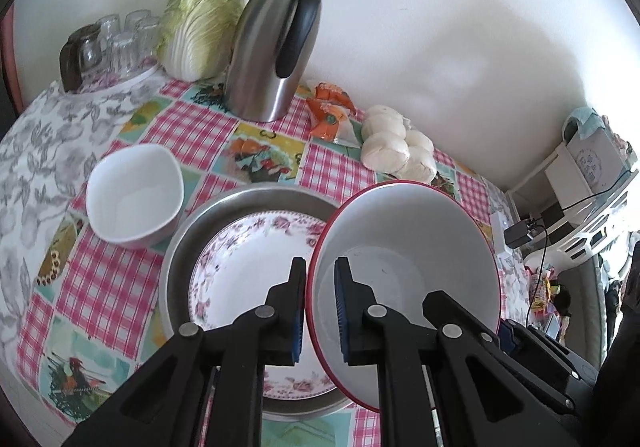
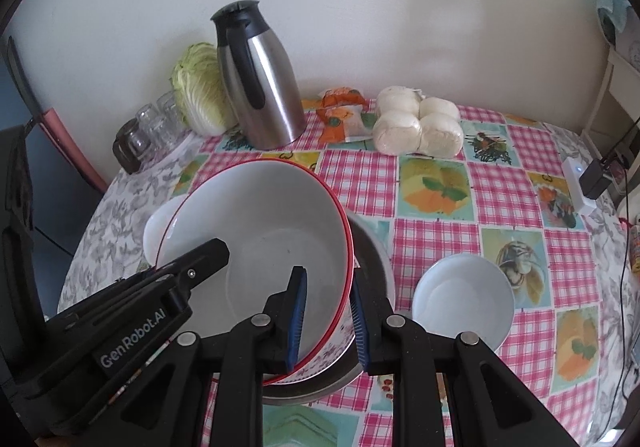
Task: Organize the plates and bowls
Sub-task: 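Lift the red-rimmed bowl with both tools and carry it over the basin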
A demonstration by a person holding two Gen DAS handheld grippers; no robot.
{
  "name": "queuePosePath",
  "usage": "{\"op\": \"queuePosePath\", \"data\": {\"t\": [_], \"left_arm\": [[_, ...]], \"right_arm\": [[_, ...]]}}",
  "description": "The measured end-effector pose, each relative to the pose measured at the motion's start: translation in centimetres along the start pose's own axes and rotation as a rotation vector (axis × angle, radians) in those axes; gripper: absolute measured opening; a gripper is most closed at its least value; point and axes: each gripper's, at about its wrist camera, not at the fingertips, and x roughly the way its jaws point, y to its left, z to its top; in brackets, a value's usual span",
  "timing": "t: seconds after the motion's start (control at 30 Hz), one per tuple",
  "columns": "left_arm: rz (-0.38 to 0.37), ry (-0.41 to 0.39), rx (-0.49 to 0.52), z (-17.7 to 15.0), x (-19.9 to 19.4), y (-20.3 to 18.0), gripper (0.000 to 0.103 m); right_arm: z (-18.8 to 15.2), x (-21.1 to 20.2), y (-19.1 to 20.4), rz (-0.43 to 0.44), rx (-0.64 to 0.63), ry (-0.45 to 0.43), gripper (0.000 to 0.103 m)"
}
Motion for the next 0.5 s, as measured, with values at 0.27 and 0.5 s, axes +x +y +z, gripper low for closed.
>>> {"op": "queuePosePath", "data": {"t": [0.27, 0.5], "left_arm": [[-0.012, 0.014, -0.058, -0.1, 0.4, 1.9, 0.012], [-0.017, 0.018, -0.073, 0.2, 0.5, 2.5, 0.012]], "right_arm": [[-0.2, 1.0, 1.1, 0.006, -0.030, 0.027, 0.024], [-0.3, 1.7, 1.5, 0.012, -0.036, 0.042, 0.023]]}}
